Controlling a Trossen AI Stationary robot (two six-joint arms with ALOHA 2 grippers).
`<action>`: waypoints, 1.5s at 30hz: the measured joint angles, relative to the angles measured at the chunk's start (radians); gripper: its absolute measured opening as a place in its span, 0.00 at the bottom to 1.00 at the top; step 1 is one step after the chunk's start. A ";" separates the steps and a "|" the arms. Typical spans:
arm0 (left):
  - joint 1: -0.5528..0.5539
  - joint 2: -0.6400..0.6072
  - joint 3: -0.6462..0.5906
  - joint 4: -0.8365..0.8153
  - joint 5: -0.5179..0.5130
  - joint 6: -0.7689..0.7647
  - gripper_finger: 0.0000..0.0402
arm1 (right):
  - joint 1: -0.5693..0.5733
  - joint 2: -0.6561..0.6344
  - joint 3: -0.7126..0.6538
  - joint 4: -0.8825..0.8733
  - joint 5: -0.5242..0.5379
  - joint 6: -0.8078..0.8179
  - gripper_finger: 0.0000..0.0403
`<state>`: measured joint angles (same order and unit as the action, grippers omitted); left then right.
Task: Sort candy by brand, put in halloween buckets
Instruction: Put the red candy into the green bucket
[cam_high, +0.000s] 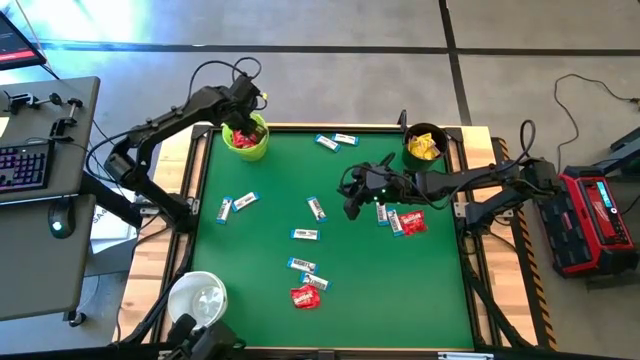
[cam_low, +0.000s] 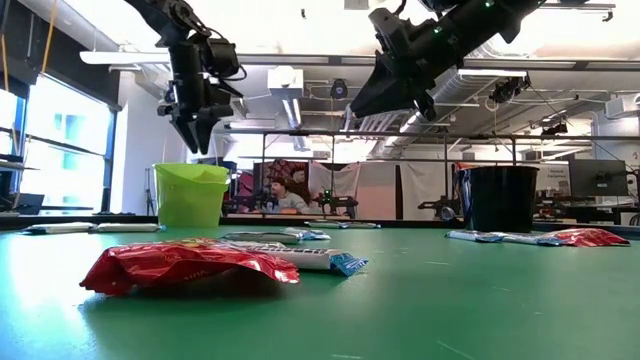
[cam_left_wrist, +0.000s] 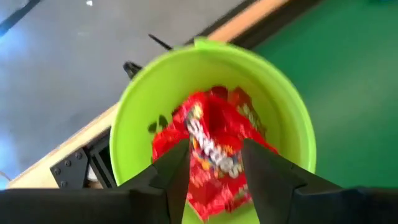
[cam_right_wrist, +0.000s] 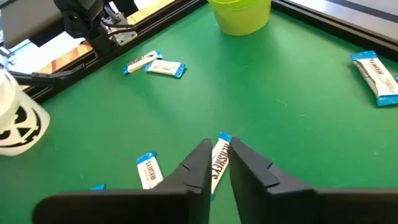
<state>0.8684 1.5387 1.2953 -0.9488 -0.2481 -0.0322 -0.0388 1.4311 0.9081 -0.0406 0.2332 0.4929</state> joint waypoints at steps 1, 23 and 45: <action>0.000 0.000 -0.001 -0.013 0.002 0.001 0.32 | 0.002 0.000 0.000 0.000 0.000 -0.001 0.09; 0.074 0.024 -0.172 0.119 0.066 0.063 0.00 | -0.014 0.000 0.000 0.000 0.000 -0.029 0.00; 0.004 -0.232 -0.162 0.267 0.143 -0.055 0.00 | 0.001 0.000 -0.007 0.001 0.103 -0.067 0.00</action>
<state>0.8723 1.3071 1.1336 -0.6819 -0.1049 -0.0870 -0.0383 1.4311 0.9010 -0.0393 0.3358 0.4255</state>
